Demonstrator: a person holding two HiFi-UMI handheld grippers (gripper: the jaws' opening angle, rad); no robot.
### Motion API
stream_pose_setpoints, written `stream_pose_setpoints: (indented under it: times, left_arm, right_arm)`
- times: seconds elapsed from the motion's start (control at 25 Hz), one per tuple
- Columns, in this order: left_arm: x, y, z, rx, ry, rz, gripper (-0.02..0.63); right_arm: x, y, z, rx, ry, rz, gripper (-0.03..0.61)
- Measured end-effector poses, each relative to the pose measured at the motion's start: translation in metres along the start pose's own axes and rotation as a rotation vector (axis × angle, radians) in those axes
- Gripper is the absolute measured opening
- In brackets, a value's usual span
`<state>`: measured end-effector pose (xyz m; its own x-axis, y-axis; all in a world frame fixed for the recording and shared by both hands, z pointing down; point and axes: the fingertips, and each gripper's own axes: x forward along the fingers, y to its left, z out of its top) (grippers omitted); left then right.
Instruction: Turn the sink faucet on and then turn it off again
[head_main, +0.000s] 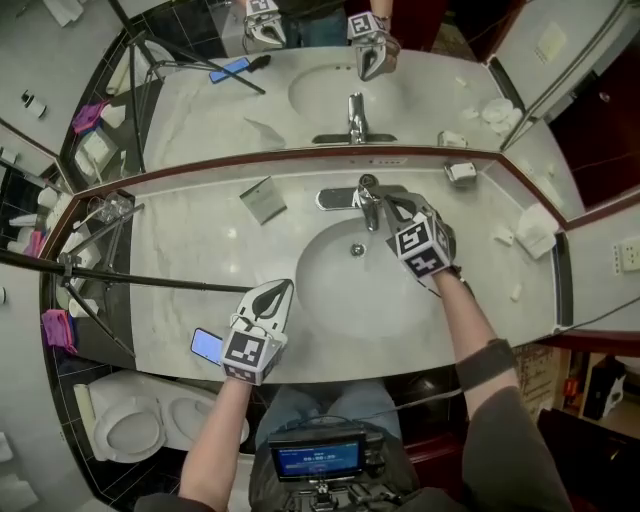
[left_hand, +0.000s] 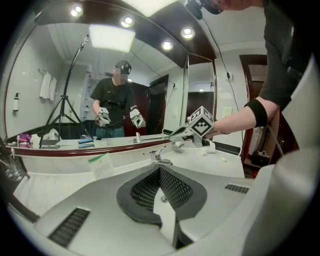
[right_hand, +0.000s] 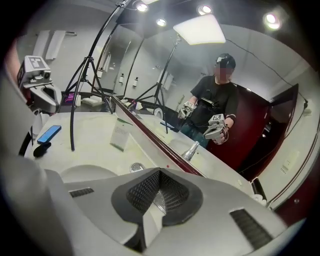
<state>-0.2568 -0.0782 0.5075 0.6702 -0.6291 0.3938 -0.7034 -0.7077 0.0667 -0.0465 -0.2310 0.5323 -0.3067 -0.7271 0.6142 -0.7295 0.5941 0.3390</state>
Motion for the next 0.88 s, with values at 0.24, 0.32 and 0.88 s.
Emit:
stream_pose_setpoints:
  times: [0.24, 0.32, 0.88]
  left_arm:
    - [0.012, 0.003, -0.010, -0.005, 0.003, 0.003, 0.000]
    - [0.013, 0.005, -0.014, -0.010, 0.004, 0.011, 0.000]
    - [0.019, 0.009, -0.038, -0.064, 0.032, 0.035, 0.000]
  right_arm:
    - [0.042, 0.000, 0.008, 0.044, -0.018, 0.018, 0.017]
    - [0.052, 0.004, 0.007, 0.043, -0.008, 0.040, 0.017]
    - [0.062, 0.015, -0.003, 0.146, -0.041, 0.153, 0.014]
